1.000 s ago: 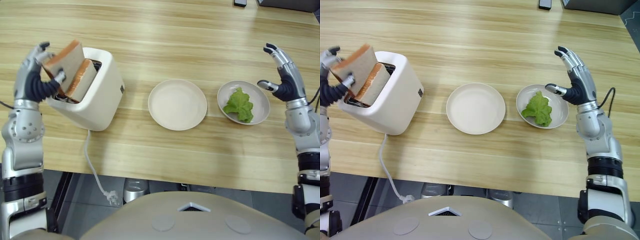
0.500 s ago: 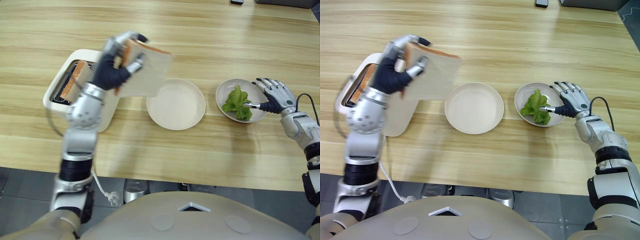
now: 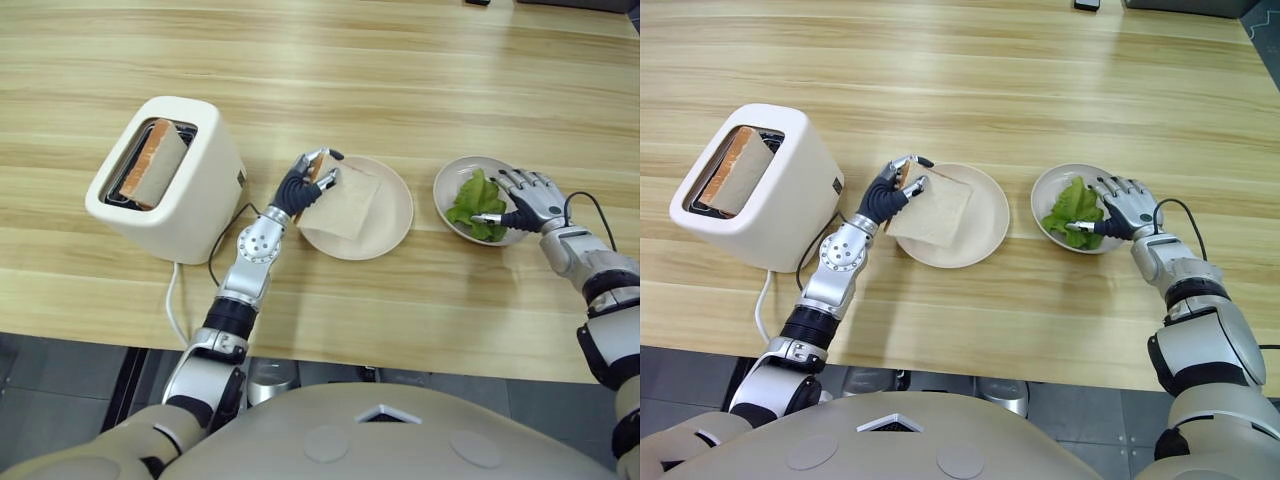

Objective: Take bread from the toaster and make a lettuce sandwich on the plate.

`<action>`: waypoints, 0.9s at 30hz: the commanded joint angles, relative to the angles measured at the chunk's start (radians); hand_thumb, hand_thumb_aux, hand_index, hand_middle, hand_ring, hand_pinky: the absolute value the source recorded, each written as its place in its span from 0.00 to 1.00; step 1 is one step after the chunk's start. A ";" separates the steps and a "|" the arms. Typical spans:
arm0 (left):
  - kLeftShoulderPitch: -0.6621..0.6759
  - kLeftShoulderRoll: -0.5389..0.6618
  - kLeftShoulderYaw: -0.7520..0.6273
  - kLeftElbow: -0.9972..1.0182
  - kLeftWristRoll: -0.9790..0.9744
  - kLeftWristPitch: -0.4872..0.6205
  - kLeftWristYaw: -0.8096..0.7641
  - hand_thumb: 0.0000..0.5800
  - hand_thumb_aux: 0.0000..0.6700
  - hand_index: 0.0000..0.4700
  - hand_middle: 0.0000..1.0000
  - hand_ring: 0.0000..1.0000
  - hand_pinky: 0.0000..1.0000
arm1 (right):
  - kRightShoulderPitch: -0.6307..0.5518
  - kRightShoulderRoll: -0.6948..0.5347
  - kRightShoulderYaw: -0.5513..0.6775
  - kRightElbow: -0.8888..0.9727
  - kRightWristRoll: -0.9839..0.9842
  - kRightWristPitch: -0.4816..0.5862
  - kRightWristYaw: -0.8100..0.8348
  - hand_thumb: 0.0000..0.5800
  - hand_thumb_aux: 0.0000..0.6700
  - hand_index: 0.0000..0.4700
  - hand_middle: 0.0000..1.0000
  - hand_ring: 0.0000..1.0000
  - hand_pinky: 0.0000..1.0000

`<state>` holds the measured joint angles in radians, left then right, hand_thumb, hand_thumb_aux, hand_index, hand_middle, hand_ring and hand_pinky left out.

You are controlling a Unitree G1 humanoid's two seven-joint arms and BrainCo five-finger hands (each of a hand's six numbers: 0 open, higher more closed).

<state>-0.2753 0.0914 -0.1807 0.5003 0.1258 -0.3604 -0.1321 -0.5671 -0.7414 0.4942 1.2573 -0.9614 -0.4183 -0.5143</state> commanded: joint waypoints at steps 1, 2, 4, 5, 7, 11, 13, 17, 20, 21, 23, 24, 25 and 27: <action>-0.031 -0.016 -0.018 0.151 0.028 -0.017 -0.002 1.00 1.00 0.98 0.82 0.82 0.82 | -0.015 0.022 0.037 0.026 0.002 0.021 0.025 0.00 0.00 0.00 0.00 0.00 0.00; -0.037 -0.020 -0.027 0.183 0.036 -0.013 -0.006 1.00 1.00 0.98 0.20 0.20 0.20 | -0.020 0.027 0.045 0.030 0.001 0.025 0.029 0.00 0.00 0.00 0.00 0.00 0.00; -0.045 -0.023 -0.044 0.226 0.062 -0.010 -0.005 0.99 0.90 0.88 0.00 0.00 0.00 | -0.027 0.034 0.059 0.035 0.002 0.029 0.036 0.00 0.00 0.00 0.00 0.00 0.00; -0.048 -0.021 -0.051 0.238 0.076 -0.005 -0.001 0.94 0.75 0.73 0.00 0.00 0.00 | -0.029 0.036 0.065 0.037 0.003 0.030 0.038 0.35 0.20 0.19 0.00 0.00 0.00; -0.052 -0.014 -0.057 0.247 0.097 0.001 0.011 0.35 0.20 0.19 0.00 0.00 0.00 | -0.031 0.038 0.074 0.039 0.006 0.030 0.042 0.83 0.58 0.57 0.00 0.00 0.00; -0.045 0.033 -0.052 0.175 0.151 0.010 0.057 0.00 0.00 0.00 0.00 0.00 0.00 | -0.031 0.039 0.086 0.037 0.019 0.017 0.038 1.00 1.00 0.98 0.00 0.00 0.00; -0.037 0.068 -0.042 0.107 0.187 0.021 0.093 0.00 0.00 0.00 0.00 0.00 0.00 | -0.032 0.036 0.086 0.031 0.032 0.000 0.033 1.00 1.00 0.98 0.00 0.00 0.00; -0.007 0.134 -0.011 -0.049 0.244 0.042 0.167 0.00 0.00 0.00 0.00 0.00 0.00 | -0.030 0.022 0.067 0.009 0.073 -0.052 0.012 1.00 1.00 0.98 0.00 0.00 0.00; 0.035 0.174 0.037 -0.208 0.273 0.052 0.219 0.00 0.00 0.00 0.00 0.00 0.00 | -0.035 0.004 0.050 -0.036 0.107 -0.111 -0.010 1.00 1.00 0.98 0.00 0.00 0.00; 0.050 0.184 0.055 -0.266 0.278 0.054 0.233 0.00 0.00 0.00 0.00 0.00 0.00 | -0.036 -0.001 0.043 -0.057 0.118 -0.133 -0.014 1.00 1.00 0.98 0.00 0.00 0.00; 0.076 0.197 0.088 -0.370 0.282 0.061 0.245 0.00 0.00 0.00 0.00 0.00 0.00 | -0.033 -0.011 0.032 -0.108 0.135 -0.174 -0.019 1.00 1.00 0.98 0.00 0.00 0.00; 0.087 0.202 0.105 -0.424 0.281 0.066 0.246 0.00 0.00 0.00 0.00 0.00 0.00 | -0.027 -0.018 0.022 -0.150 0.147 -0.195 -0.015 1.00 1.00 0.98 0.00 0.00 0.00; 0.099 0.207 0.123 -0.481 0.277 0.071 0.244 0.00 0.00 0.00 0.00 0.00 0.00 | -0.018 -0.025 0.012 -0.206 0.157 -0.214 -0.011 1.00 1.00 0.98 0.00 0.00 0.00; 0.116 0.215 0.155 -0.575 0.266 0.085 0.239 0.00 0.00 0.00 0.00 0.00 0.00 | 0.005 -0.036 -0.011 -0.320 0.177 -0.239 0.010 1.00 1.00 0.98 0.00 0.00 0.00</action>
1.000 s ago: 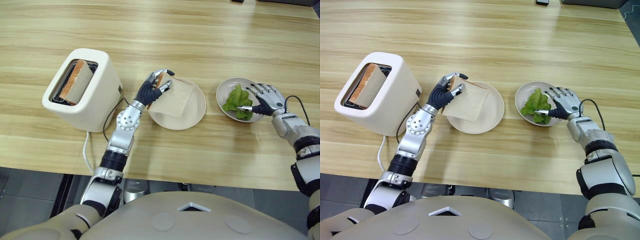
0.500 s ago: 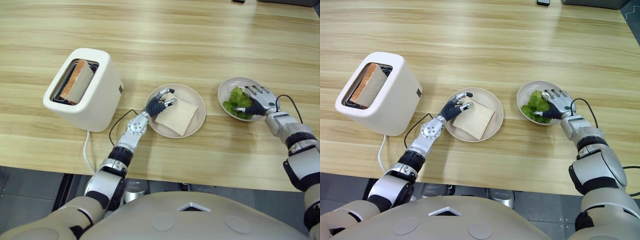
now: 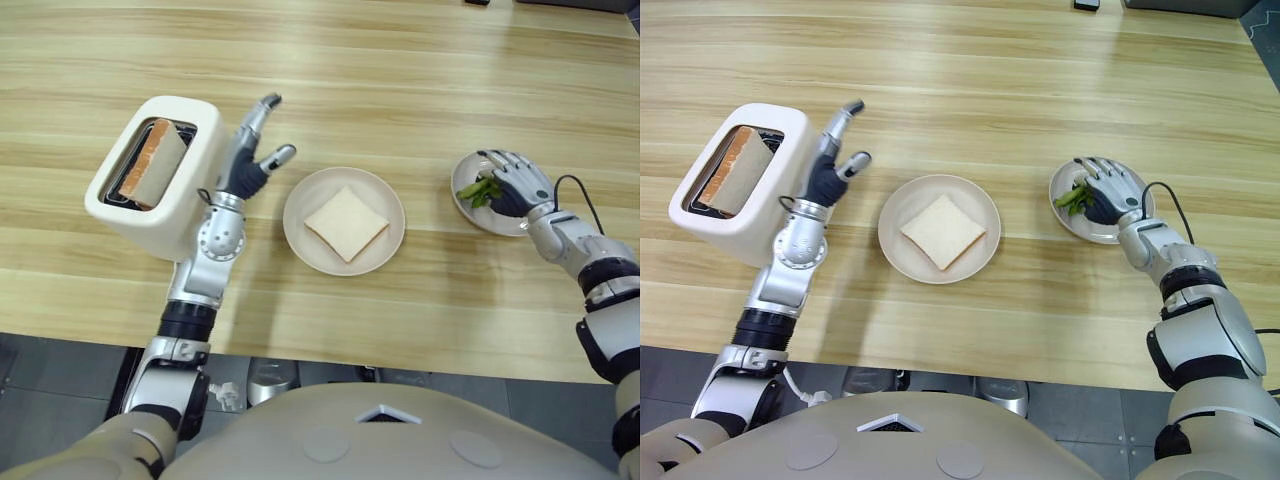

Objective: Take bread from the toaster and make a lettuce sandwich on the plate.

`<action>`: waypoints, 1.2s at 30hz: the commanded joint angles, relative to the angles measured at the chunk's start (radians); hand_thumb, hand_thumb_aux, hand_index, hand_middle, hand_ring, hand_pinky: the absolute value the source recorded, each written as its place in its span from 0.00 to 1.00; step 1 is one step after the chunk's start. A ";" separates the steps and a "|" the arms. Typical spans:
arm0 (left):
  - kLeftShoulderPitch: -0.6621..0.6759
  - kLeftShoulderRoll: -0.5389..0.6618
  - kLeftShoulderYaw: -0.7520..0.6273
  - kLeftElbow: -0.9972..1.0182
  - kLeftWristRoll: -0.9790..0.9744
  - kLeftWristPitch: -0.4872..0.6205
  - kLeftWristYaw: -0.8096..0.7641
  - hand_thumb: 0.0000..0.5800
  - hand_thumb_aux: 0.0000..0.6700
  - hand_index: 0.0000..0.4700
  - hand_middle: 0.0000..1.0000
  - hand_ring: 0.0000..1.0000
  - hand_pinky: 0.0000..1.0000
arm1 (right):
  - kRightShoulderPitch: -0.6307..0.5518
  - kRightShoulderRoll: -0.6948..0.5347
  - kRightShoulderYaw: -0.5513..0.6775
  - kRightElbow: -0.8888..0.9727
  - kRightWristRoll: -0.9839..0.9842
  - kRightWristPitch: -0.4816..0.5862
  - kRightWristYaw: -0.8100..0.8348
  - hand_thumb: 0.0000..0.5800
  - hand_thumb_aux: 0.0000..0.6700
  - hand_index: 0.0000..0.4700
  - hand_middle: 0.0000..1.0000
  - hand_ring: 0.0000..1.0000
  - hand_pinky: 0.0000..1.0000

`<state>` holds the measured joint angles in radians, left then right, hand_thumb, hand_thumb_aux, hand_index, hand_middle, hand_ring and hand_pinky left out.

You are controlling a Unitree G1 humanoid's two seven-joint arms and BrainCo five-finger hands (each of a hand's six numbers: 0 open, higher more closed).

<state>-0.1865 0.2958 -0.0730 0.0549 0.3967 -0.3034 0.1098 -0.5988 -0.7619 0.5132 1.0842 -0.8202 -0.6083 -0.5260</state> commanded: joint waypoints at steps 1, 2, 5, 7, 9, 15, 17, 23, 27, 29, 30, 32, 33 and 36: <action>0.033 0.014 0.060 -0.164 -0.009 0.037 -0.008 0.00 0.00 0.00 0.00 0.00 0.00 | 0.051 -0.017 -0.043 -0.208 0.049 -0.054 0.043 1.00 1.00 0.98 0.00 0.00 0.00; 0.037 0.017 0.074 -0.195 -0.013 0.047 -0.013 0.00 0.00 0.00 0.00 0.00 0.00 | 0.068 -0.017 -0.057 -0.276 0.067 -0.060 0.071 1.00 1.00 0.98 0.00 0.00 0.00; 0.048 0.029 0.119 -0.258 -0.027 0.070 -0.028 0.00 0.00 0.00 0.00 0.00 0.00 | 0.109 0.012 -0.079 -0.442 0.113 -0.065 0.166 1.00 1.00 0.98 0.00 0.00 0.00; 0.055 0.037 0.147 -0.279 -0.039 0.079 -0.034 0.00 0.00 0.00 0.00 0.00 0.00 | 0.123 0.046 -0.069 -0.520 0.120 -0.060 0.221 1.00 1.00 0.98 0.00 0.00 0.00; 0.058 0.043 0.167 -0.292 -0.046 0.086 -0.039 0.00 0.00 0.00 0.00 0.00 0.00 | 0.128 0.082 -0.056 -0.563 0.118 -0.056 0.270 1.00 1.00 0.98 0.00 0.00 0.00; 0.070 0.062 0.231 -0.327 -0.083 0.098 -0.051 0.00 0.00 0.00 0.00 0.00 0.00 | 0.100 0.212 0.005 -0.555 0.074 -0.070 0.367 1.00 1.00 0.98 0.00 0.00 0.00; 0.071 0.066 0.249 -0.335 -0.092 0.101 -0.056 0.00 0.00 0.00 0.00 0.00 0.00 | 0.084 0.245 0.025 -0.517 0.054 -0.077 0.373 1.00 1.00 0.98 0.00 0.00 0.00; 0.079 0.082 0.303 -0.381 -0.125 0.109 -0.077 0.00 0.00 0.00 0.00 0.00 0.00 | 0.028 0.310 0.106 -0.363 -0.043 -0.067 0.351 0.96 0.81 0.79 0.00 0.00 0.00; 0.093 0.101 0.347 -0.423 -0.149 0.118 -0.090 0.00 0.00 0.00 0.00 0.00 0.00 | 0.011 0.316 0.144 -0.312 -0.091 -0.066 0.338 0.00 0.00 0.00 0.00 0.00 0.00; 0.098 0.110 0.372 -0.439 -0.157 0.122 -0.097 0.00 0.00 0.00 0.00 0.00 0.00 | 0.007 0.312 0.147 -0.303 -0.097 -0.069 0.333 0.00 0.00 0.00 0.00 0.00 0.00; 0.100 0.113 0.383 -0.444 -0.160 0.124 -0.101 0.00 0.00 0.00 0.00 0.00 0.00 | 0.004 0.310 0.149 -0.299 -0.097 -0.071 0.331 0.00 0.00 0.00 0.00 0.00 0.00; 0.104 0.125 0.412 -0.451 -0.162 0.130 -0.106 0.00 0.00 0.00 0.00 0.00 0.00 | 0.000 0.305 0.147 -0.296 -0.095 -0.073 0.333 0.00 0.00 0.00 0.00 0.00 0.00; 0.106 0.135 0.428 -0.451 -0.162 0.132 -0.108 0.00 0.00 0.00 0.00 0.00 0.00 | -0.001 0.303 0.145 -0.296 -0.094 -0.074 0.334 0.00 0.00 0.00 0.00 0.00 0.00; 0.120 0.176 0.462 -0.440 -0.137 0.138 -0.121 0.00 0.00 0.00 0.00 0.00 0.00 | 0.000 0.298 0.145 -0.299 -0.094 -0.074 0.334 0.00 0.00 0.00 0.00 0.00 0.00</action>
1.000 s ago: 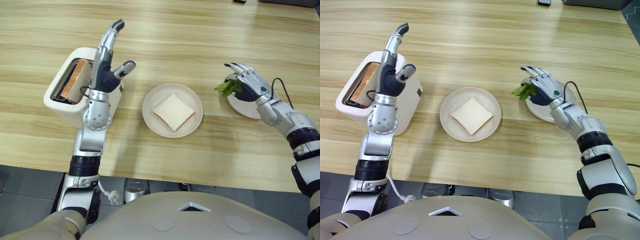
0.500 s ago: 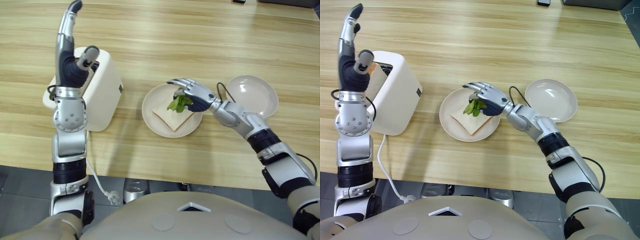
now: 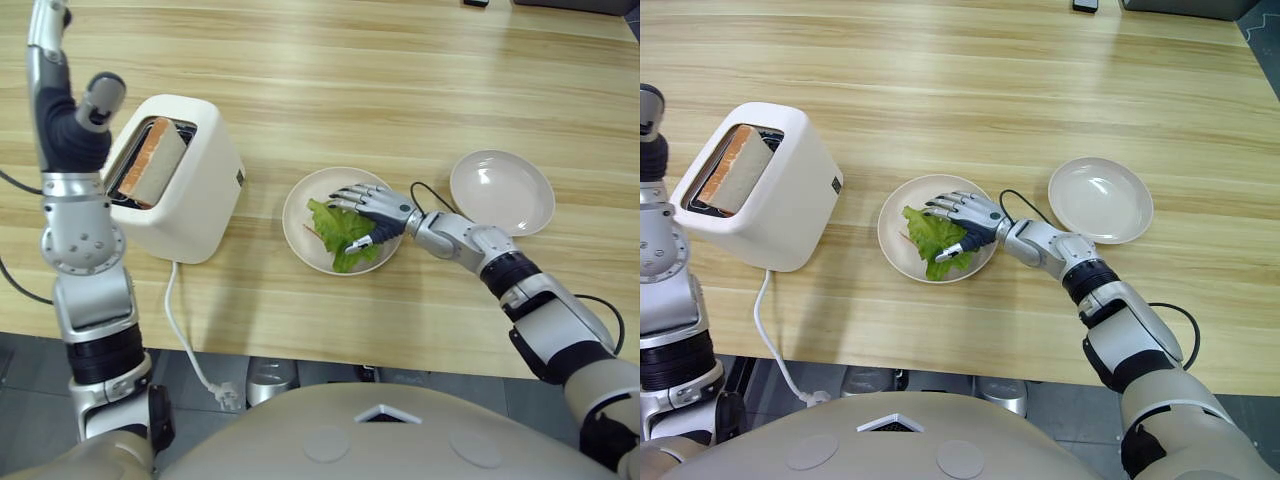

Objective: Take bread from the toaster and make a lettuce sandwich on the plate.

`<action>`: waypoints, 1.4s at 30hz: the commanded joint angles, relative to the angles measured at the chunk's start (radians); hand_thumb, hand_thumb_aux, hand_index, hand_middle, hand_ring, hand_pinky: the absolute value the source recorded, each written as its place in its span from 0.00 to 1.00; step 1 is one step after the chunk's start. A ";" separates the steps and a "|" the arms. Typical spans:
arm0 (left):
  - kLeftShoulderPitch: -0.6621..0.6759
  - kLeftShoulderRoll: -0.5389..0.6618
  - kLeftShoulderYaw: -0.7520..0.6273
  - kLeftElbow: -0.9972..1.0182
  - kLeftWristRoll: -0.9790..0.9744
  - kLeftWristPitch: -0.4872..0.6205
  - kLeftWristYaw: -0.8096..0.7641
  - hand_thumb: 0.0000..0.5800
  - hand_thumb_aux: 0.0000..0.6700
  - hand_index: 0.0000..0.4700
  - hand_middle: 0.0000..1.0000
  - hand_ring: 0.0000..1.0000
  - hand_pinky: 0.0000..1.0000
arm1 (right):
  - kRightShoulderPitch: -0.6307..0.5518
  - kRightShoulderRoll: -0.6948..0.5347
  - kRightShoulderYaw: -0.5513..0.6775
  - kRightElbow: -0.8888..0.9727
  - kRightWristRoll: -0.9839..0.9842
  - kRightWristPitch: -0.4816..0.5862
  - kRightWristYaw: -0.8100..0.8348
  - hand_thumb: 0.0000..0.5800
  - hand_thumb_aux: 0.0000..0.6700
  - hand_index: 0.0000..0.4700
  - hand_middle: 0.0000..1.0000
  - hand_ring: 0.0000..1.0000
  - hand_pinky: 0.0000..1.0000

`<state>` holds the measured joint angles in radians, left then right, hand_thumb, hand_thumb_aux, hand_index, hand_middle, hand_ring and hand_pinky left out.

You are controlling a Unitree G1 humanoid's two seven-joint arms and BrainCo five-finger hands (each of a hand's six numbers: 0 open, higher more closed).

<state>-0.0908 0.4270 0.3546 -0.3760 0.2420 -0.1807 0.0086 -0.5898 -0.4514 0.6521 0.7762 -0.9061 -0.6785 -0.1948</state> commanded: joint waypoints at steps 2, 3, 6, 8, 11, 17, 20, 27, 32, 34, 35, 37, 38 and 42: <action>0.041 0.079 0.044 0.004 0.052 0.019 -0.029 0.00 0.00 0.00 0.00 0.00 0.00 | -0.007 -0.016 0.004 0.001 -0.008 -0.002 0.003 0.00 0.00 0.00 0.00 0.00 0.00; 0.053 0.100 0.042 0.013 0.076 0.022 -0.036 0.00 0.00 0.00 0.00 0.00 0.00 | -0.005 -0.019 0.003 -0.005 -0.010 0.000 0.000 0.00 0.00 0.00 0.00 0.00 0.00; 0.101 0.174 0.003 0.060 0.192 0.039 -0.075 0.00 0.00 0.00 0.00 0.00 0.00 | 0.001 -0.034 -0.013 -0.046 -0.006 0.007 -0.017 0.00 0.00 0.00 0.00 0.00 0.00; 0.141 0.230 -0.034 0.110 0.279 0.059 -0.103 0.00 0.00 0.00 0.00 0.00 0.00 | 0.011 -0.049 -0.039 -0.095 0.011 0.012 -0.027 0.00 0.00 0.00 0.00 0.00 0.00; 0.185 0.282 -0.068 0.162 0.348 0.093 -0.131 0.00 0.00 0.00 0.00 0.00 0.00 | 0.035 -0.073 -0.084 -0.178 0.042 0.020 -0.028 0.00 0.00 0.00 0.00 0.00 0.00; 0.221 0.312 -0.119 0.205 0.412 0.132 -0.165 0.00 0.00 0.00 0.00 0.00 0.00 | 0.072 -0.112 -0.158 -0.283 0.084 0.040 -0.008 0.00 0.00 0.00 0.00 0.00 0.00; 0.225 0.322 -0.147 0.241 0.430 0.135 -0.167 0.00 0.00 0.00 0.00 0.00 0.00 | 0.080 -0.123 -0.180 -0.301 0.095 0.046 -0.003 0.00 0.00 0.00 0.00 0.00 0.00; 0.167 0.282 -0.114 0.209 0.375 0.100 -0.086 1.00 1.00 0.98 0.00 0.00 0.00 | 0.096 -0.130 -0.206 -0.308 0.104 0.045 0.000 0.00 0.00 0.00 0.00 0.00 0.00; 0.113 0.253 -0.079 0.180 0.317 0.060 -0.029 1.00 1.00 0.98 1.00 1.00 1.00 | 0.106 -0.121 -0.207 -0.305 0.101 0.047 -0.003 0.00 0.00 0.00 0.00 0.00 0.00; 0.093 0.249 -0.079 0.176 0.305 0.052 -0.016 1.00 1.00 0.98 1.00 1.00 1.00 | 0.109 -0.117 -0.205 -0.304 0.100 0.048 -0.003 0.00 0.00 0.00 0.00 0.00 0.00; 0.081 0.248 -0.083 0.176 0.302 0.046 -0.009 1.00 1.00 0.98 1.00 1.00 1.00 | 0.110 -0.115 -0.204 -0.304 0.100 0.048 -0.003 0.00 0.00 0.00 0.00 0.00 0.00; 0.053 0.242 -0.092 0.178 0.296 0.028 0.006 1.00 1.00 0.98 1.00 1.00 1.00 | 0.112 -0.113 -0.204 -0.302 0.100 0.048 -0.004 0.00 0.00 0.00 0.00 0.00 0.00; 0.036 0.236 -0.095 0.175 0.289 0.019 0.013 1.00 1.00 0.98 1.00 1.00 1.00 | 0.112 -0.112 -0.205 -0.301 0.100 0.047 -0.005 0.00 0.00 0.00 0.00 0.00 0.00; -0.036 0.186 -0.103 0.122 0.224 -0.023 0.023 1.00 1.00 0.98 1.00 1.00 1.00 | 0.113 -0.113 -0.212 -0.298 0.105 0.045 -0.010 0.00 0.00 0.00 0.00 0.00 0.00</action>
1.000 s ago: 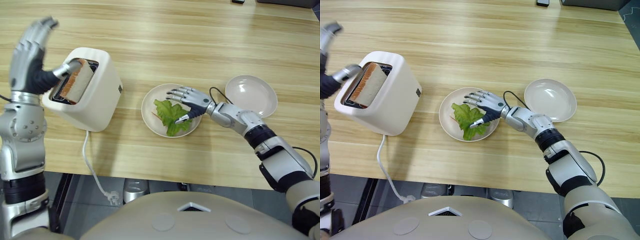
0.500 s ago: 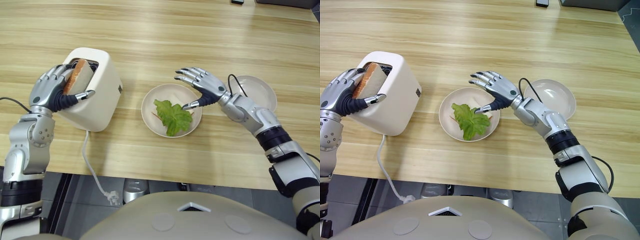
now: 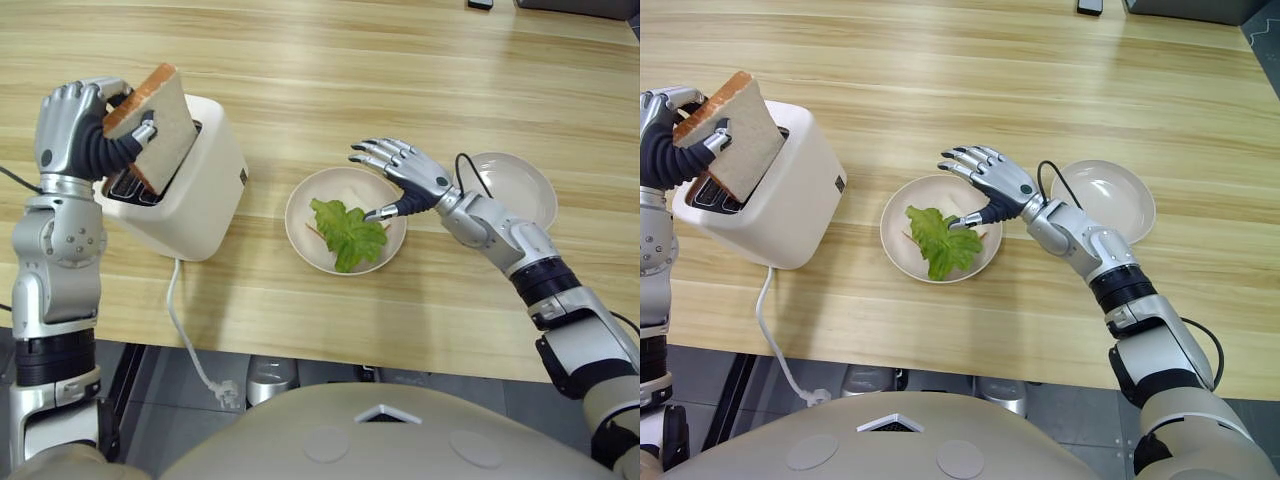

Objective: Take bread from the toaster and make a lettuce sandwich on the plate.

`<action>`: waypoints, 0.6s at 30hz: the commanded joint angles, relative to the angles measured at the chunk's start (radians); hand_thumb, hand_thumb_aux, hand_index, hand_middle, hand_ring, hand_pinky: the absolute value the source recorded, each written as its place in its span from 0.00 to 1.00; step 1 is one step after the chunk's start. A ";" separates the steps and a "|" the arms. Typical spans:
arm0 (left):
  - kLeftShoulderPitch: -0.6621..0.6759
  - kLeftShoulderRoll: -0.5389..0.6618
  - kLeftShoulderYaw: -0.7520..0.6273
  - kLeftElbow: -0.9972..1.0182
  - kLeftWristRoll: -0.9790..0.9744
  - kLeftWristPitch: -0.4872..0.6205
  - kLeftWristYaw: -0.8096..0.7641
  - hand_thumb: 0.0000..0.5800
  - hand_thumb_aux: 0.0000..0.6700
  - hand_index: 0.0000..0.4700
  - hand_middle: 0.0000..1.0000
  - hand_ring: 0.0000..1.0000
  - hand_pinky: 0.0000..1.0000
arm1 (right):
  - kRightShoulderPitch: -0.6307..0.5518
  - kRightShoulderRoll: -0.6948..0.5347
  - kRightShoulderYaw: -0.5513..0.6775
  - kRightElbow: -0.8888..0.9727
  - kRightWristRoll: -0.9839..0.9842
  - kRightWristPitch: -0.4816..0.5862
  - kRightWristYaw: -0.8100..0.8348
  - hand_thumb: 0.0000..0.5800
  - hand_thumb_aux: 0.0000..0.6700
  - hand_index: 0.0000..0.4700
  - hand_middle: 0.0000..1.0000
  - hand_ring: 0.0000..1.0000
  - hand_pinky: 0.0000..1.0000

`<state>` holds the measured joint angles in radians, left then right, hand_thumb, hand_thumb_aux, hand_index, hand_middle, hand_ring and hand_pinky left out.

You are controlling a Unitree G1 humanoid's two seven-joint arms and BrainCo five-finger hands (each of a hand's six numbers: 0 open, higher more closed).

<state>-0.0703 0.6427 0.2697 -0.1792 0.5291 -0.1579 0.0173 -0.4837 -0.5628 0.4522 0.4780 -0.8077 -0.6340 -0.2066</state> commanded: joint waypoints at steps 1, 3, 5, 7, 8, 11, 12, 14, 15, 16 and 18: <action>-0.075 -0.053 -0.030 -0.095 -0.100 -0.055 0.003 1.00 1.00 0.98 1.00 1.00 1.00 | 0.007 -0.004 -0.016 0.000 0.009 0.000 0.001 0.00 0.00 0.00 0.00 0.00 0.00; -0.103 -0.110 -0.076 -0.133 -0.182 -0.065 -0.030 1.00 1.00 0.98 1.00 1.00 1.00 | 0.010 -0.009 -0.025 0.000 0.015 0.000 -0.002 0.00 0.00 0.00 0.00 0.00 0.00; -0.116 -0.180 -0.148 -0.147 -0.255 -0.056 -0.077 1.00 1.00 0.98 1.00 1.00 1.00 | 0.012 -0.013 -0.036 0.006 0.025 -0.001 -0.004 0.00 0.00 0.00 0.00 0.00 0.00; -0.123 -0.249 -0.231 -0.126 -0.302 -0.041 -0.119 1.00 1.00 0.98 1.00 1.00 1.00 | 0.014 -0.018 -0.050 0.011 0.033 0.001 -0.008 0.00 0.00 0.00 0.00 0.00 0.00; -0.125 -0.281 -0.266 -0.107 -0.316 -0.038 -0.135 1.00 1.00 0.98 1.00 1.00 1.00 | 0.013 -0.020 -0.056 0.017 0.034 0.002 -0.011 0.00 0.00 0.00 0.00 0.00 0.00; -0.136 -0.373 -0.363 -0.007 -0.350 -0.029 -0.177 1.00 1.00 0.98 1.00 1.00 1.00 | 0.011 -0.031 -0.081 0.035 0.041 0.009 -0.025 0.00 0.00 0.00 0.00 0.00 0.00; -0.140 -0.405 -0.387 0.051 -0.359 -0.027 -0.186 1.00 1.00 0.98 1.00 1.00 1.00 | 0.012 -0.039 -0.093 0.040 0.044 0.014 -0.032 0.00 0.00 0.00 0.00 0.00 0.00; -0.146 -0.452 -0.418 0.155 -0.374 -0.030 -0.198 1.00 1.00 0.98 1.00 1.00 1.00 | 0.013 -0.055 -0.115 0.047 0.050 0.021 -0.045 0.00 0.00 0.00 0.00 0.00 0.00; -0.149 -0.467 -0.427 0.199 -0.377 -0.033 -0.202 1.00 1.00 0.98 1.00 1.00 1.00 | 0.014 -0.063 -0.125 0.050 0.054 0.023 -0.051 0.00 0.00 0.00 0.00 0.00 0.00; -0.154 -0.478 -0.433 0.245 -0.377 -0.037 -0.206 1.00 1.00 0.98 1.00 1.00 1.00 | 0.015 -0.072 -0.136 0.052 0.059 0.025 -0.057 0.00 0.00 0.00 0.00 0.00 0.00; -0.170 -0.496 -0.432 0.325 -0.381 -0.045 -0.201 1.00 1.00 0.98 1.00 1.00 1.00 | 0.020 -0.089 -0.155 0.055 0.065 0.029 -0.067 0.00 0.00 0.00 0.00 0.00 0.00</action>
<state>-0.2229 0.1504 -0.1603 0.0751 0.1613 -0.2034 -0.1812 -0.4689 -0.6385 0.3230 0.5202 -0.7622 -0.6120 -0.2616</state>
